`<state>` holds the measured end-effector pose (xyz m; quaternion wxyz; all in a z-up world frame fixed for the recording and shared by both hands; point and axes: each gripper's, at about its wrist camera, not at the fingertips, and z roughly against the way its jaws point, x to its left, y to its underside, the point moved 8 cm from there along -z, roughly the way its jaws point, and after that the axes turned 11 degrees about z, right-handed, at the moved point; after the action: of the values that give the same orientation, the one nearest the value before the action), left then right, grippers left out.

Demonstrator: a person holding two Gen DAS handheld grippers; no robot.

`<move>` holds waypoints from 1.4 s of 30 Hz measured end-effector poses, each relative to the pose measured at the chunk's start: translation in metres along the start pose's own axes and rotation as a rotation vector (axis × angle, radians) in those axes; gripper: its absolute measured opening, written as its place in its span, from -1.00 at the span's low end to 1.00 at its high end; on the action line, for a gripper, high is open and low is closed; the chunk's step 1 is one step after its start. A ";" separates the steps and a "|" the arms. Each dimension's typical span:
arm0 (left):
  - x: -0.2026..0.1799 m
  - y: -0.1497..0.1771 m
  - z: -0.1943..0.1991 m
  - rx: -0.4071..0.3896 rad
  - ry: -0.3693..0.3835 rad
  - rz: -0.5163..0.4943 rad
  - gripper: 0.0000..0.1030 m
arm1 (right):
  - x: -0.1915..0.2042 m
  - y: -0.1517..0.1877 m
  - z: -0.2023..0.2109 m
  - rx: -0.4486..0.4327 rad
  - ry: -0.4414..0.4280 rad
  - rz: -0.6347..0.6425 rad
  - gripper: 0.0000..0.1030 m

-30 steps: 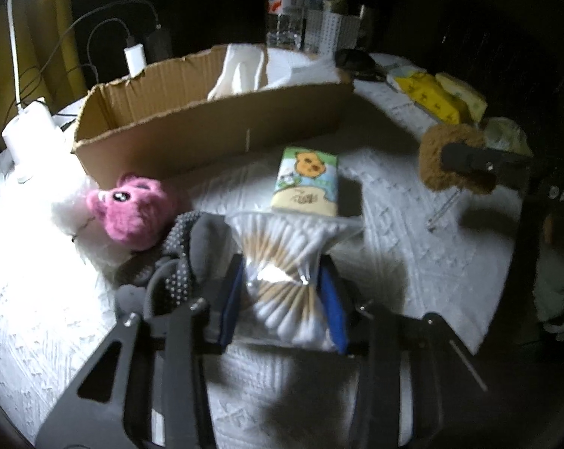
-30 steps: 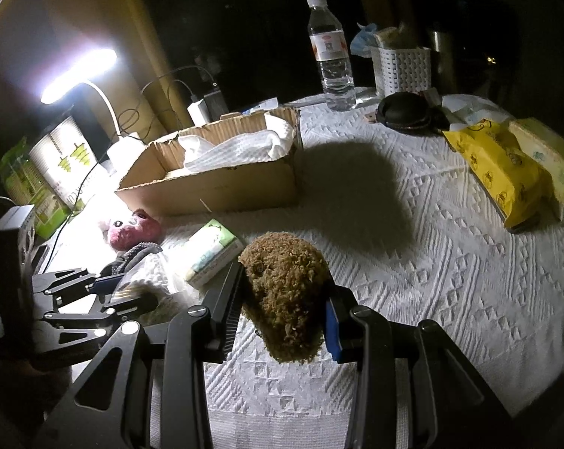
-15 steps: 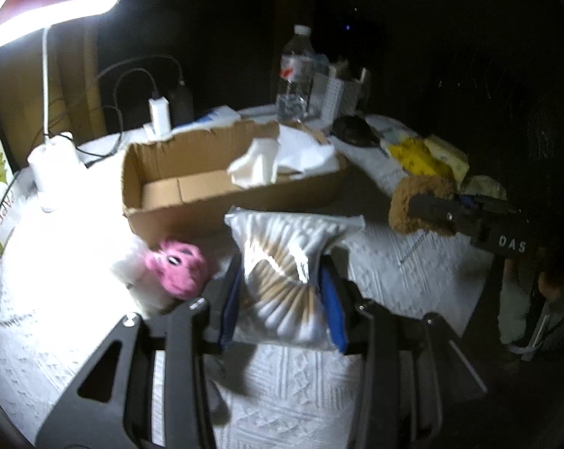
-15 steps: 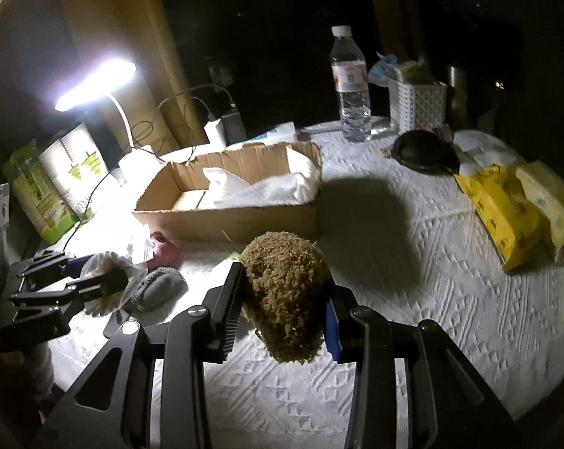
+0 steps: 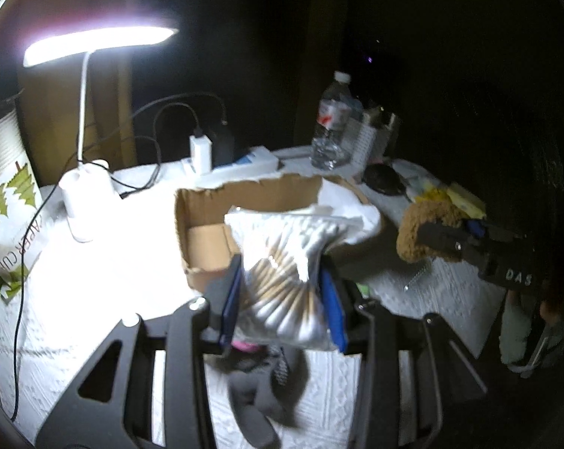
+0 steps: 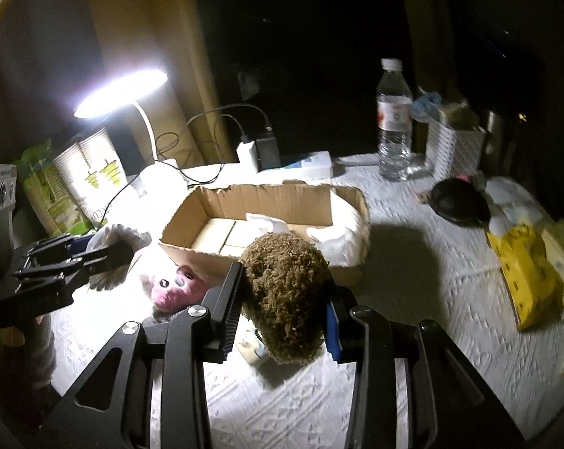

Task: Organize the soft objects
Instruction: 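Carry the cotton swab bag with the left tool while the right tool carries the sponge into the box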

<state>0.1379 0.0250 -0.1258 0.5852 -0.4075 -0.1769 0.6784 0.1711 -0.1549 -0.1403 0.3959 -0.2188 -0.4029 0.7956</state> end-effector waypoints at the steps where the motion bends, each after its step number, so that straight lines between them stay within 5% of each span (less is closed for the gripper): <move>1: 0.002 -0.003 -0.001 -0.003 -0.001 0.005 -0.22 | 0.002 -0.003 -0.002 0.000 -0.003 0.007 -0.24; 25: 0.037 -0.042 -0.037 -0.011 -0.031 0.057 -0.22 | 0.032 -0.067 -0.072 -0.011 -0.112 0.090 -0.24; 42: 0.032 -0.025 -0.104 0.087 -0.073 0.057 -0.21 | -0.018 -0.022 -0.147 0.142 -0.065 0.020 -0.24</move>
<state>0.2344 0.0367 -0.1818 0.5760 -0.3613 -0.1569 0.7163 0.2896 -0.0927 -0.2064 0.3891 -0.1684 -0.3559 0.8328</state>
